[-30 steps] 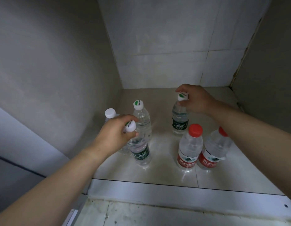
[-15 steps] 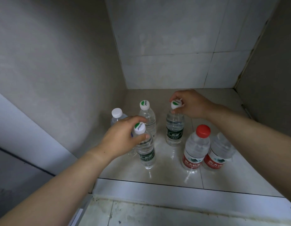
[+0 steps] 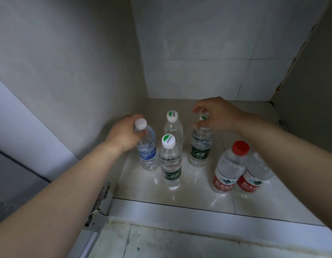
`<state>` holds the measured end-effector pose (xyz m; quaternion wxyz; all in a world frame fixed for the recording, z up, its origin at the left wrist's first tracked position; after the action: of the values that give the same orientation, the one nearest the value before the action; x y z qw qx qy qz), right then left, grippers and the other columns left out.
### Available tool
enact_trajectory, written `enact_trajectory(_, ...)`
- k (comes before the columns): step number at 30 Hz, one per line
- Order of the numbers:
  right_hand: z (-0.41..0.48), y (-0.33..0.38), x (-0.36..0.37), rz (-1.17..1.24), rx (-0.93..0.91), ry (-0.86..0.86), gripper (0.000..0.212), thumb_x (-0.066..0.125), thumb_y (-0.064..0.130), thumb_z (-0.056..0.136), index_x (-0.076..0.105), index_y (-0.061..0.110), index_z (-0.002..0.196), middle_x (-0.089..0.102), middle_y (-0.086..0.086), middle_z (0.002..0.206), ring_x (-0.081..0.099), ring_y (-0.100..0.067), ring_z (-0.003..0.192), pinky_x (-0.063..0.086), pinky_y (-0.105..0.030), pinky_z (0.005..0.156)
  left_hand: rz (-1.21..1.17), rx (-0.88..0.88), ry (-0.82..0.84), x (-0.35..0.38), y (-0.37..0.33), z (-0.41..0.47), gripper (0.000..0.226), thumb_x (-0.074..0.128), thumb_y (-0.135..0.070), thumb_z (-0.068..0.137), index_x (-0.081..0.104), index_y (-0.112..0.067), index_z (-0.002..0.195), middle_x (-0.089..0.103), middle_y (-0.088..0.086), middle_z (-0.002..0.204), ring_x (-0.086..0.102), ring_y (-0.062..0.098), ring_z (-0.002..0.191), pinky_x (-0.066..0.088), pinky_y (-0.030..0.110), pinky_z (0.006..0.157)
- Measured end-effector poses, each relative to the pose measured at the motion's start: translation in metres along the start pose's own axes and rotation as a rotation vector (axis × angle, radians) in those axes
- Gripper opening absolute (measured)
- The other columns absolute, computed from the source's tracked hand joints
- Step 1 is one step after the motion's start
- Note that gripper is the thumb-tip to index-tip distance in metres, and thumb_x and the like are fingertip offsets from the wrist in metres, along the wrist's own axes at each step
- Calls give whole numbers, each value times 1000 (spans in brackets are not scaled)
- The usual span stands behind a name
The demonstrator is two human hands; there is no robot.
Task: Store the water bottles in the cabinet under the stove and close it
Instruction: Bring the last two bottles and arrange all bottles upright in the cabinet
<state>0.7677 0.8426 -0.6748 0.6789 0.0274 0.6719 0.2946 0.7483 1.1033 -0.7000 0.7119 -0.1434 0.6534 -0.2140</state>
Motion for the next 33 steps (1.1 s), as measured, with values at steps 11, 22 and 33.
enact_trajectory(11, -12, 65, 21, 217, -87, 102, 31, 70, 37, 78, 67, 21, 104, 69, 5, 99, 64, -9, 88, 51, -25, 82, -51, 58, -52, -11, 12, -31, 22, 69, -22, 80, 64, -17, 101, 65, 8, 101, 60, 30, 91, 47, 35, 77)
enact_trajectory(22, -11, 73, 46, 186, -82, 95, 30, 74, 22, 74, 65, 21, 103, 69, 2, 100, 64, -13, 91, 53, -37, 85, -37, 65, -33, -26, 21, -61, 29, 72, -20, 78, 64, -16, 105, 65, 8, 103, 61, 27, 92, 47, 33, 80)
enact_trajectory(33, 49, 96, 72, 117, -47, -60, 28, 70, 18, 77, 66, 11, 103, 68, -10, 103, 62, -25, 96, 49, -35, 83, -98, 72, -53, -29, 36, -79, 36, 67, -18, 83, 60, -16, 118, 62, 3, 115, 59, 20, 102, 47, 34, 91)
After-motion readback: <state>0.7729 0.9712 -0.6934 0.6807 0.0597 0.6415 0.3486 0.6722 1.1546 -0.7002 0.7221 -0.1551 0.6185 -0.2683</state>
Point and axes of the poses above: each hand's wrist, its own z-axis towards the middle knuckle, its own x-axis out of the palm, y = z × x, the point moved 1 cm from there along z, towards the middle knuckle
